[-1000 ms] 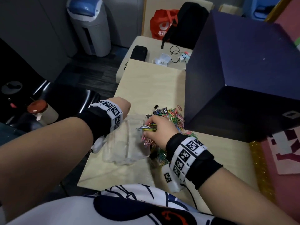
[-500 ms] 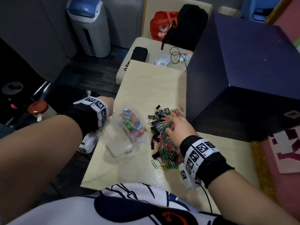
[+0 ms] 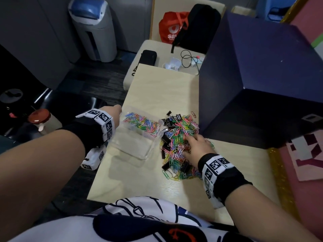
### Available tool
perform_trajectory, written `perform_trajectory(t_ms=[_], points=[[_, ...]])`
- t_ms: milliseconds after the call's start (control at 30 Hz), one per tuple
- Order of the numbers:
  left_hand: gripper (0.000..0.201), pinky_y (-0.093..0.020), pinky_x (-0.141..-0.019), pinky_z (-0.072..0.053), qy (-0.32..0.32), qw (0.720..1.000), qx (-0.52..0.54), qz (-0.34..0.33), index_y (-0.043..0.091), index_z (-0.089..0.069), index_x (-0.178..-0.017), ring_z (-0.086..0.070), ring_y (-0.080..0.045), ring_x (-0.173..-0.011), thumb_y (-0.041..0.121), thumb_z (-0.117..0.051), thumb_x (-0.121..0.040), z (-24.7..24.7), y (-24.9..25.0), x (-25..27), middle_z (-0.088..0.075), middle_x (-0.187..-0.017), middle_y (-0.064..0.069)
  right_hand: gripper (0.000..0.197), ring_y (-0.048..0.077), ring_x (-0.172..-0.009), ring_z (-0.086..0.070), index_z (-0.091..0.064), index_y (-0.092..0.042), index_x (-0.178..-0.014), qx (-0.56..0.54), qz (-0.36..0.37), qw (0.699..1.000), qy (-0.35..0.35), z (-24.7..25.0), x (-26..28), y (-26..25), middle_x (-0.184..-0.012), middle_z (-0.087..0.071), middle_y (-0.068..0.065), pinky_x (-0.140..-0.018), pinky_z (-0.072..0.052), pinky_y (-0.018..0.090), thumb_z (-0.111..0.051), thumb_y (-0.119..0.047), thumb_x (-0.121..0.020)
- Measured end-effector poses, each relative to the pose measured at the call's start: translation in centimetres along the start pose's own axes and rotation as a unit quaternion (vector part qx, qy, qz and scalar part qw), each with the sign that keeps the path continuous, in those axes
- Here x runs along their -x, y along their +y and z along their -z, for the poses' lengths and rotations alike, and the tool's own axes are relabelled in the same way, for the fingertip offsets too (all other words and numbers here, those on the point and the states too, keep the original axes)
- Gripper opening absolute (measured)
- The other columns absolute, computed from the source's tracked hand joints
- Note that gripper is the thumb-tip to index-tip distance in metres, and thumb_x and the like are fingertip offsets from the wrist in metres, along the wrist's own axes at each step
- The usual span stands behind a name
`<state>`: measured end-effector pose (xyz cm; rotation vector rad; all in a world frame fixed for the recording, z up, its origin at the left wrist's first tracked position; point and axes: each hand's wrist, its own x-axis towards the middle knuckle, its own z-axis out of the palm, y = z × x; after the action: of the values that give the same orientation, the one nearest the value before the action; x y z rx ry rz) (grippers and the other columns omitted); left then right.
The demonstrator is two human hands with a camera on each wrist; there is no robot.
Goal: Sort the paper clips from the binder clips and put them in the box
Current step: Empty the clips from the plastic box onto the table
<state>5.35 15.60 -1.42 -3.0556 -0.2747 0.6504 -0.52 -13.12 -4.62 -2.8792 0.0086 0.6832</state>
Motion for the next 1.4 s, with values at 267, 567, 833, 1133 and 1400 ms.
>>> perform_trajectory(t_ms=[267,567,833,1133,1400], points=[[0.044,-0.050,-0.092,-0.042,0.092,0.995,-0.003,-0.028,0.025,-0.041,-0.132,-0.047,-0.034,-0.115,0.017,-0.046,-0.089,1.1,4.4,1.2,-0.043,-0.130,-0.011,0.042,0.032,-0.114,-0.053,-0.048,-0.019,-0.133,-0.022,-0.020,0.999,0.025,-0.2,0.2,1.5,-0.127,-0.045,0.012,-0.097,-0.043,0.034,-0.049,-0.010,-0.092],[0.035,-0.044,-0.083,-0.049,-0.002,0.928,-0.106,-0.358,0.017,-0.052,-0.125,-0.053,-0.028,-0.110,0.019,-0.055,-0.090,-2.2,16.9,5.9,-0.054,-0.115,-0.006,0.033,0.034,-0.112,-0.054,-0.055,-0.014,-0.123,-0.047,-0.106,0.992,0.050,1.5,0.0,3.5,-0.123,-0.048,0.013,-0.095,-0.043,0.033,-0.053,-0.014,-0.090],[0.039,-0.048,-0.089,-0.047,-0.048,0.915,-0.155,-0.370,0.010,-0.051,-0.129,-0.044,-0.032,-0.119,0.011,-0.056,-0.090,-3.0,18.7,5.6,-0.051,-0.129,-0.010,0.052,0.035,-0.127,-0.040,-0.038,-0.022,-0.139,-0.020,-0.110,0.994,-0.017,-0.2,1.0,3.4,-0.142,-0.031,0.011,-0.104,-0.039,0.040,-0.047,-0.009,-0.089],[0.017,-0.033,-0.071,-0.048,-0.052,0.929,-0.058,-0.362,0.007,-0.065,-0.104,-0.061,-0.024,-0.085,0.011,-0.054,-0.091,-1.4,17.9,4.8,-0.068,-0.099,-0.009,0.025,0.030,-0.110,-0.058,-0.060,-0.014,-0.114,0.014,-0.091,0.996,0.000,3.0,0.5,3.4,-0.117,-0.063,0.012,-0.088,-0.046,0.029,-0.052,-0.013,-0.090],[0.014,-0.025,-0.076,-0.042,0.055,0.952,0.169,-0.251,0.020,-0.068,-0.099,-0.061,-0.016,-0.090,0.025,-0.066,-0.086,3.4,10.5,2.5,-0.066,-0.090,0.003,0.014,0.027,-0.101,-0.060,-0.064,-0.016,-0.102,-0.047,0.045,0.996,0.064,6.0,0.3,-2.4,-0.107,-0.066,0.007,-0.085,-0.047,0.029,-0.058,-0.019,-0.091]])
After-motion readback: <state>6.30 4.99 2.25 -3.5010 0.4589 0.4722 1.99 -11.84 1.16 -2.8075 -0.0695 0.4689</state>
